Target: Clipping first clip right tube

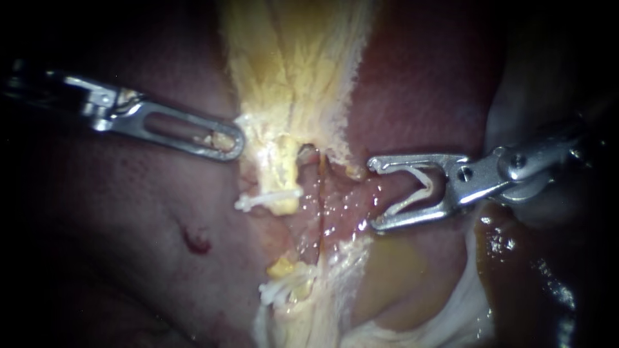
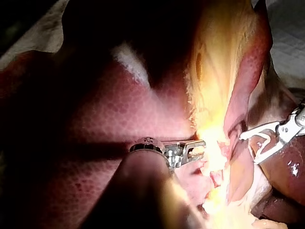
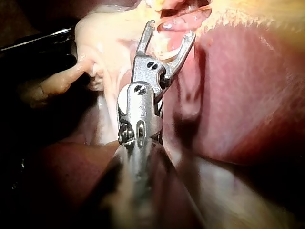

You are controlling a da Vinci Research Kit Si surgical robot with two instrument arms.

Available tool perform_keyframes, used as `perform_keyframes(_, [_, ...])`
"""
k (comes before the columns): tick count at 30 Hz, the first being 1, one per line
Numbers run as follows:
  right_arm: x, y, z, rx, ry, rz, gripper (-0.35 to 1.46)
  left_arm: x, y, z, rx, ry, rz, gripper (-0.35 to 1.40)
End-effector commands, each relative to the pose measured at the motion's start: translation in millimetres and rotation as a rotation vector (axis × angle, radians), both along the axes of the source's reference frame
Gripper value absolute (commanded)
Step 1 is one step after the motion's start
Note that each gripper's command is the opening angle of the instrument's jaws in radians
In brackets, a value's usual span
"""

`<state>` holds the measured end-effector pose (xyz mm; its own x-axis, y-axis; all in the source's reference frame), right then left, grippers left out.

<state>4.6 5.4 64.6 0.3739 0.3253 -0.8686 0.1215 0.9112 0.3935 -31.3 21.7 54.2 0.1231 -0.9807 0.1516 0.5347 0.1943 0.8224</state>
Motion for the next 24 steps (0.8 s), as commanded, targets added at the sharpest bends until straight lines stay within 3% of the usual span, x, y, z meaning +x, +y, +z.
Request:
perform_keyframes(1, [0.0, 0.0, 0.0, 0.000, 0.000, 0.000, 0.50, 0.1, 0.0, -0.2, -0.001, -0.002, 0.000, -0.35])
perform_keyframes(11, [0.6, -0.6, 0.6, 0.004, 0.008, -0.020, 0.50, 0.1, -0.2, -0.3, -0.003, -0.004, -0.003, -0.35])
perform_keyframes(24, [4.4, -4.5, 5.7, 0.098, 0.000, -0.044, 0.50, 0.1, -0.3, -0.1, -0.004, -0.003, -0.003, -0.35])
